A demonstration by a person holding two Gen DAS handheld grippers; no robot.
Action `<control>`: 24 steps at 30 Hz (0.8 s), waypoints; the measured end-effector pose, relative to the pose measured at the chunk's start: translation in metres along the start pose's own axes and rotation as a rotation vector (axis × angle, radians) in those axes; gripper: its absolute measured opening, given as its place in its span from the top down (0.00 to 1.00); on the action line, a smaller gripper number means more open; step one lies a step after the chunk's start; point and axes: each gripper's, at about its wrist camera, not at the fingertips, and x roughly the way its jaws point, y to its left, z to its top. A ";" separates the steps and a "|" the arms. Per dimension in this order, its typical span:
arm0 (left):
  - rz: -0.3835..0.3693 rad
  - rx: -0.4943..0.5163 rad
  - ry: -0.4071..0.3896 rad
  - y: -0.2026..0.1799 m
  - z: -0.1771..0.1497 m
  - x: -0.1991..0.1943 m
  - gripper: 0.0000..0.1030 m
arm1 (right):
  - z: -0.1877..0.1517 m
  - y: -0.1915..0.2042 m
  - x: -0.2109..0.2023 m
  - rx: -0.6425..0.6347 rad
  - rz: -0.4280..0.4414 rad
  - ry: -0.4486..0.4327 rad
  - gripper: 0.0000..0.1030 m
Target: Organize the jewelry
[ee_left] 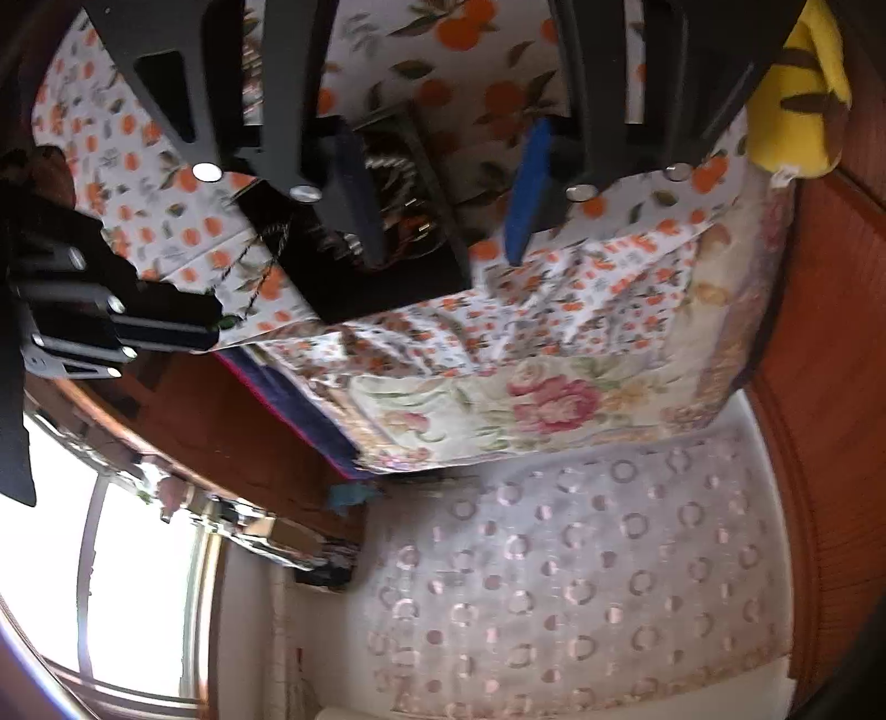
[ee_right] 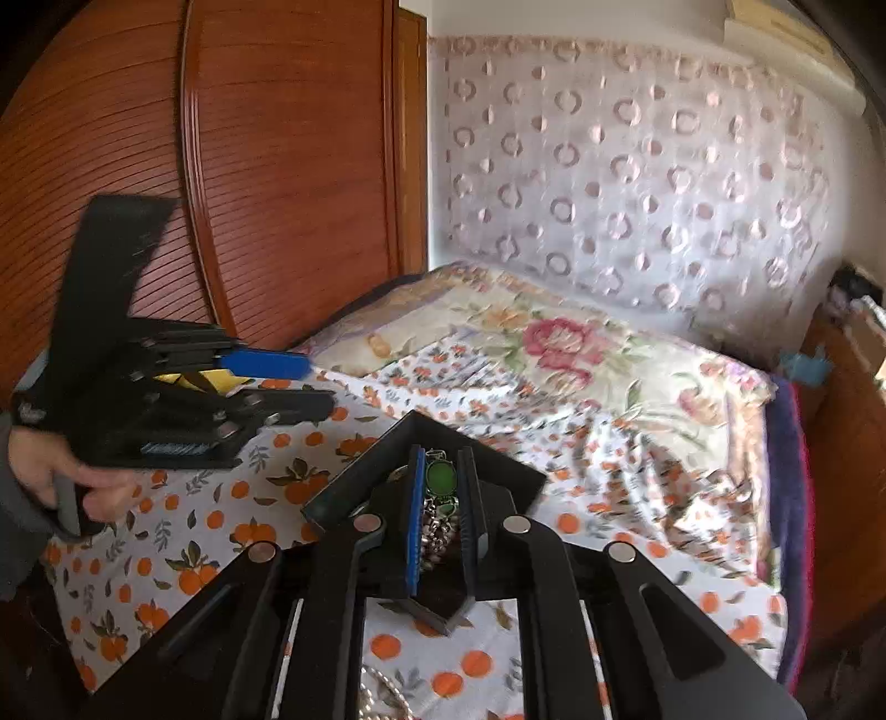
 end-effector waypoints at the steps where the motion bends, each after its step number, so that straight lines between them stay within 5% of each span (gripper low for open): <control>1: 0.009 -0.001 -0.002 0.004 -0.006 -0.002 0.53 | 0.000 0.001 0.007 0.001 0.002 0.010 0.87; 9: 0.014 -0.041 -0.009 0.017 -0.041 -0.014 0.31 | -0.005 0.009 0.035 0.012 0.017 0.055 0.87; 12: 0.003 -0.061 -0.005 0.018 -0.054 -0.017 0.25 | -0.007 0.007 0.033 0.015 -0.010 0.048 0.75; 14: -0.003 -0.068 -0.003 0.016 -0.061 -0.019 0.23 | -0.007 0.005 0.030 0.023 -0.004 0.041 0.63; 24: -0.051 -0.067 0.026 -0.005 -0.094 -0.027 0.19 | -0.063 0.015 -0.012 0.039 0.030 0.096 0.63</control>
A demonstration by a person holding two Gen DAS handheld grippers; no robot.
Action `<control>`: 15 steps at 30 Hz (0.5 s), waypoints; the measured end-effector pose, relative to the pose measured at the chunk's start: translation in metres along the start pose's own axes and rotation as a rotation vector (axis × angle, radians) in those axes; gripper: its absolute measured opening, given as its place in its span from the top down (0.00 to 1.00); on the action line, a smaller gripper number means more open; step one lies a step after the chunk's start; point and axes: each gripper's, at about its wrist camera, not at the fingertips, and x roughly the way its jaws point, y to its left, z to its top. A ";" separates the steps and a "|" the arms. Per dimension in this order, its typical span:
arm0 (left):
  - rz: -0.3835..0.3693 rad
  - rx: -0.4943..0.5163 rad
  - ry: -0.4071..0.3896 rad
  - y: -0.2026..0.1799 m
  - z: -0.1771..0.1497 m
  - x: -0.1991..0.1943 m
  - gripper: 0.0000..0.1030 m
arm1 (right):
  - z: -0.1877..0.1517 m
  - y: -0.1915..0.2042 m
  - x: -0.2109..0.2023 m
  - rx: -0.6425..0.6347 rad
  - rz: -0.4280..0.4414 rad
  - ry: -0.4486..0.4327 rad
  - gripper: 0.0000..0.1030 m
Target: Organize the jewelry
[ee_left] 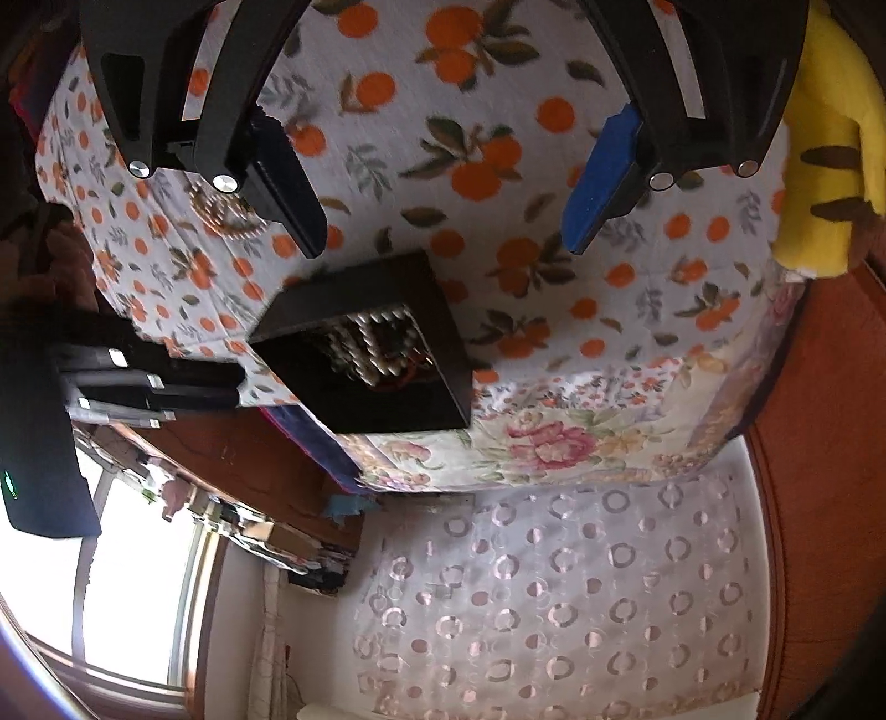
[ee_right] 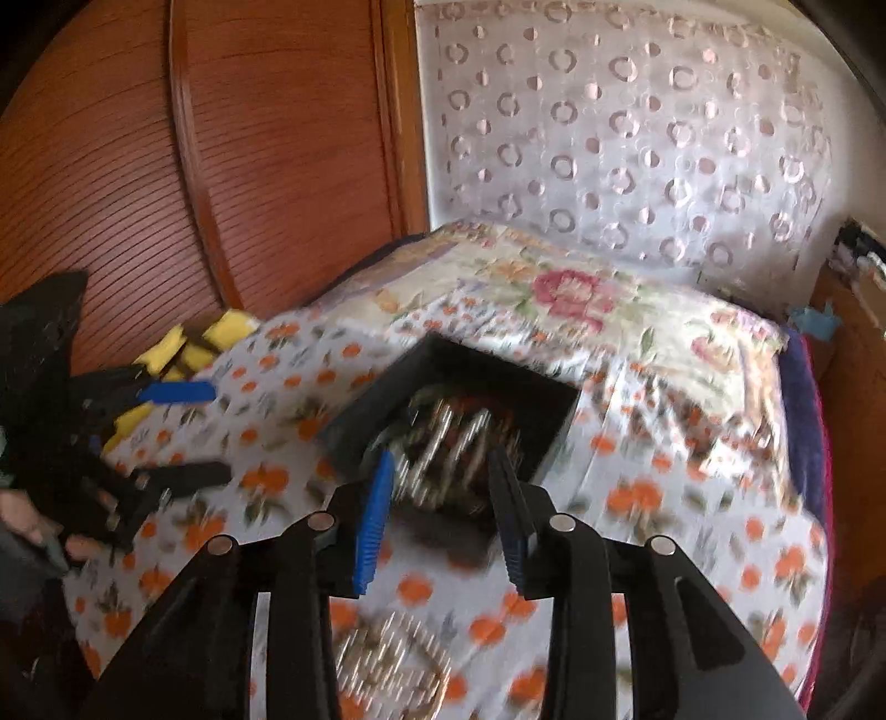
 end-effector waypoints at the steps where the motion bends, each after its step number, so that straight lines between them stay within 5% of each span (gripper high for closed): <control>1: -0.004 0.002 0.006 -0.001 -0.002 0.001 0.19 | -0.010 0.004 -0.002 -0.016 -0.007 0.016 0.63; 7: -0.033 0.019 0.037 -0.017 -0.018 0.004 0.19 | -0.058 0.009 0.008 -0.040 -0.028 0.137 0.79; 15: -0.052 0.061 0.090 -0.041 -0.034 0.019 0.19 | -0.076 -0.003 0.028 0.008 -0.008 0.192 0.81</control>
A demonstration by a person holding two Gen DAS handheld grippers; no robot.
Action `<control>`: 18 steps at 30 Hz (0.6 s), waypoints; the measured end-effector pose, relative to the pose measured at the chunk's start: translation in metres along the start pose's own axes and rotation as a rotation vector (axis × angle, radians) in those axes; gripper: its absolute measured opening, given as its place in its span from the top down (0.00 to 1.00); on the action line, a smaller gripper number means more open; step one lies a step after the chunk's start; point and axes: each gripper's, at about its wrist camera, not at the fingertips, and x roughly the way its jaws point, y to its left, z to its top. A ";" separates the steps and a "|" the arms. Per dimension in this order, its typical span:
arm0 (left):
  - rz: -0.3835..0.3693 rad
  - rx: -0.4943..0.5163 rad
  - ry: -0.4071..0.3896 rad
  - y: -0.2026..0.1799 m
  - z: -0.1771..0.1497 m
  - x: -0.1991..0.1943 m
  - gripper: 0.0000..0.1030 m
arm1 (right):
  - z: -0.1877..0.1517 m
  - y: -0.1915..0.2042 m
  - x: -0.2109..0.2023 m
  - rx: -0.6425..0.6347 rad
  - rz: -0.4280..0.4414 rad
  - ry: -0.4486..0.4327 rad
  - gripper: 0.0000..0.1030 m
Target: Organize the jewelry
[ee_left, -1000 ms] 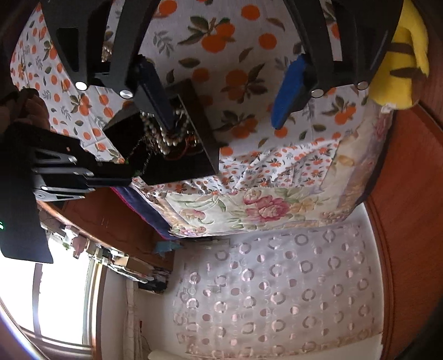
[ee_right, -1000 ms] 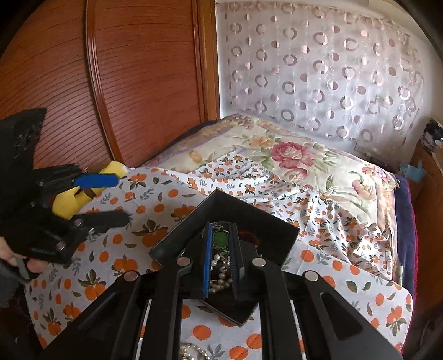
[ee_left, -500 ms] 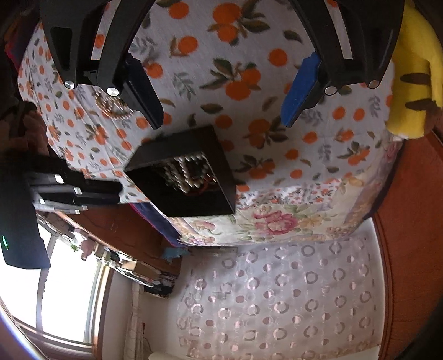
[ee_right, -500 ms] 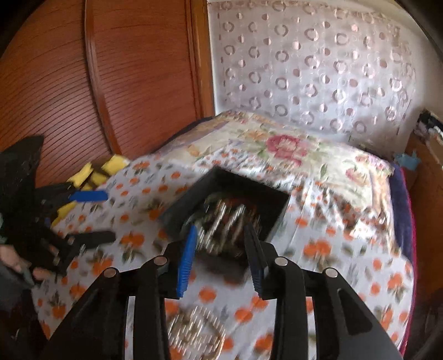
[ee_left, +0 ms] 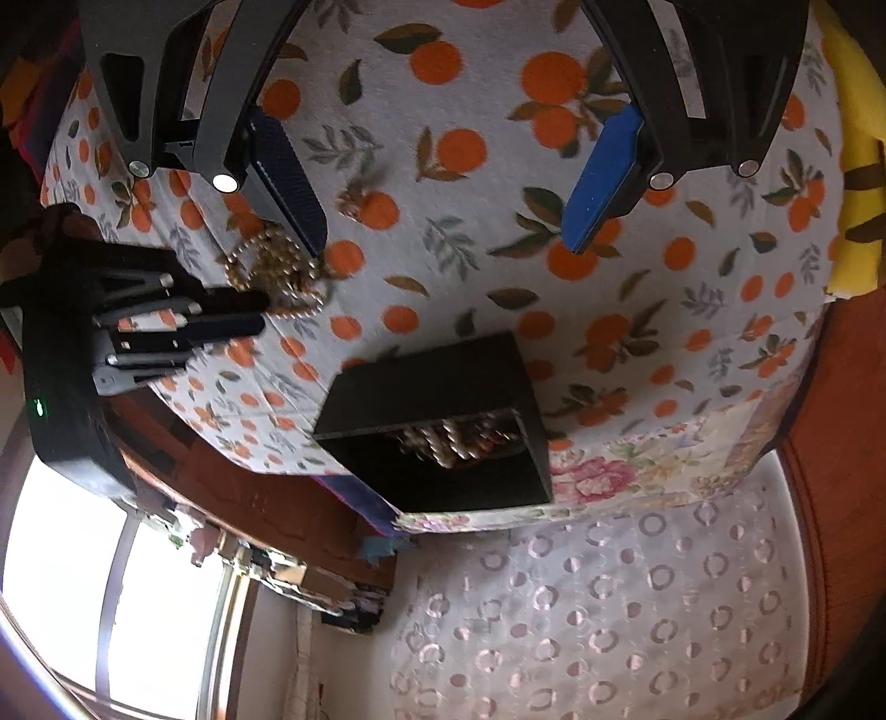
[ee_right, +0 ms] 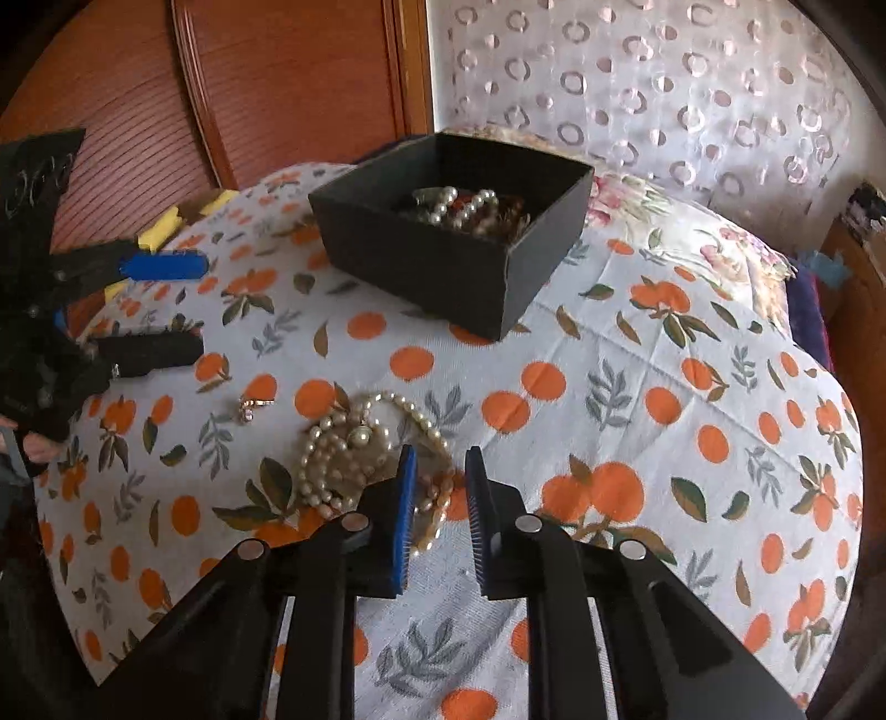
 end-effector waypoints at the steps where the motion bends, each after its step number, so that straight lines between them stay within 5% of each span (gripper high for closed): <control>1: -0.004 0.002 0.004 -0.001 -0.001 0.001 0.19 | 0.001 -0.001 0.001 0.005 0.003 0.002 0.81; 7: -0.006 0.012 0.033 -0.010 -0.006 0.010 0.19 | 0.008 -0.009 0.007 0.038 0.023 0.006 0.82; 10: -0.013 0.016 0.040 -0.015 -0.008 0.012 0.19 | 0.008 -0.007 0.008 0.014 0.014 0.008 0.95; 18: -0.038 0.053 0.072 -0.028 -0.016 0.018 0.19 | 0.008 -0.002 -0.012 -0.018 -0.024 -0.054 0.96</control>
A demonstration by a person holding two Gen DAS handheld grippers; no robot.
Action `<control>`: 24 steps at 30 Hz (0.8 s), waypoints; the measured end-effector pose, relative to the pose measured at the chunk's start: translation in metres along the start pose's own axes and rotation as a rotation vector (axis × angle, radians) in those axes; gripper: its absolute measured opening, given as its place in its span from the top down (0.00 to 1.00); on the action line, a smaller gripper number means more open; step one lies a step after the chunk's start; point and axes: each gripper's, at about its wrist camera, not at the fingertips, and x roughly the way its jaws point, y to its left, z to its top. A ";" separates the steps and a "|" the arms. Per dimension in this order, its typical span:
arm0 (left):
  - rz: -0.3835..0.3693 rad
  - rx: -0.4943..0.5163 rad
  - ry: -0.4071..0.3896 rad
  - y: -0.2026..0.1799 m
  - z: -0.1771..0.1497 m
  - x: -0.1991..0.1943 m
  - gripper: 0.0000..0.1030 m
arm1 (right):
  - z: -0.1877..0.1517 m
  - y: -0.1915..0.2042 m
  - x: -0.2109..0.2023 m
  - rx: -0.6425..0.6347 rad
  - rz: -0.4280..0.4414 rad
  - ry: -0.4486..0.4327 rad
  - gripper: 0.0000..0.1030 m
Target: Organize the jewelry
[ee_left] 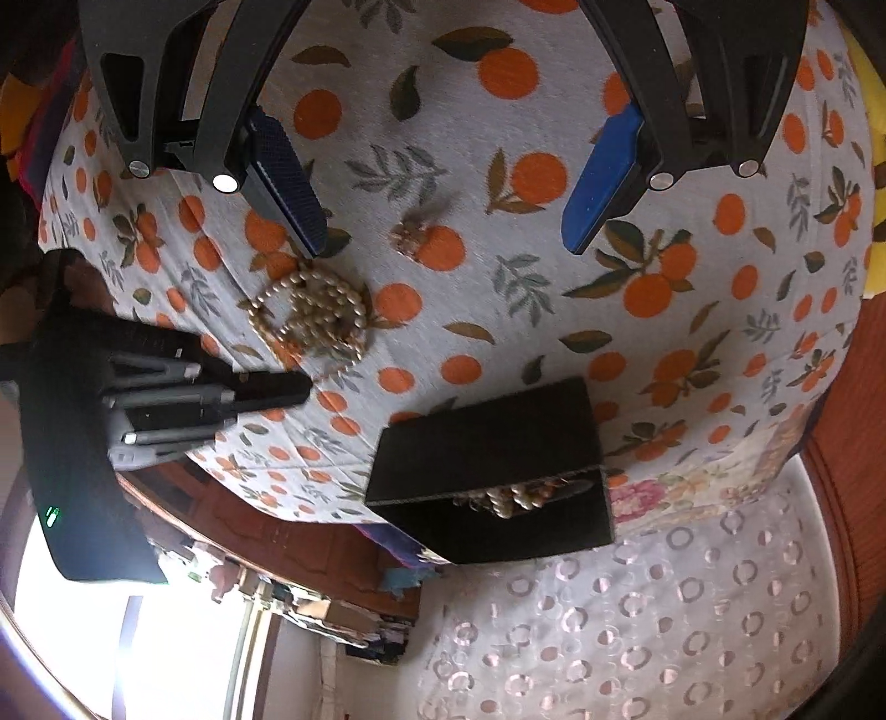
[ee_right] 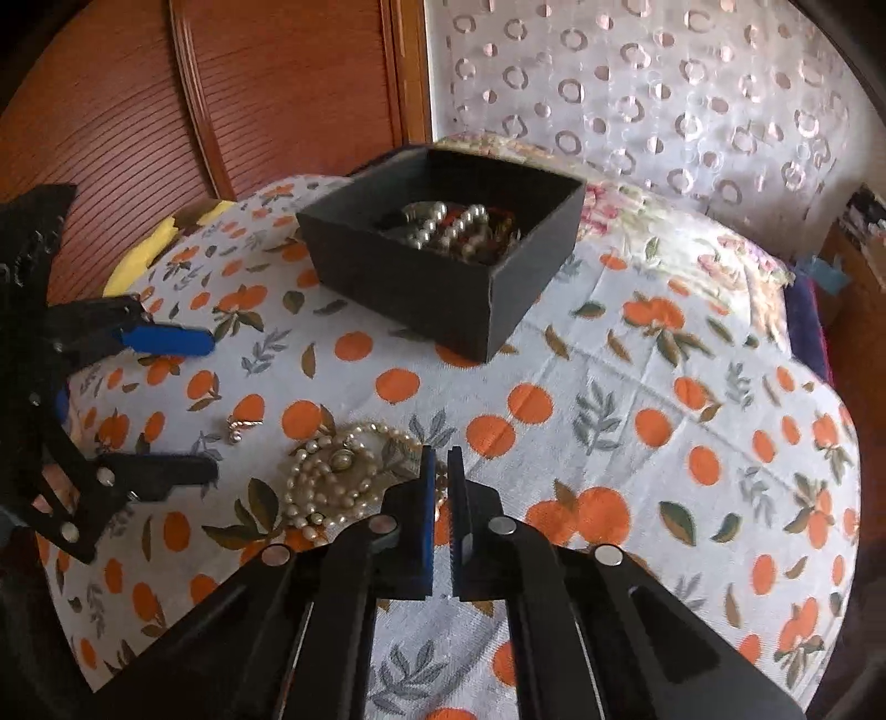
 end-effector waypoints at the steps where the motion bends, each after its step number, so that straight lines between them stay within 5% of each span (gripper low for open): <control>1: -0.004 0.006 0.000 -0.001 -0.001 0.000 0.25 | 0.002 0.000 -0.005 0.001 -0.003 -0.014 0.96; 11: 0.032 0.087 0.013 -0.015 0.007 0.014 0.65 | 0.044 -0.003 -0.075 -0.026 -0.048 -0.188 0.96; 13: 0.036 0.105 0.018 -0.017 0.008 0.014 0.87 | 0.051 -0.002 -0.084 -0.033 -0.057 -0.211 0.96; 24: -0.020 0.063 -0.051 -0.005 0.038 -0.003 0.87 | 0.096 -0.001 -0.133 -0.084 -0.100 -0.336 0.96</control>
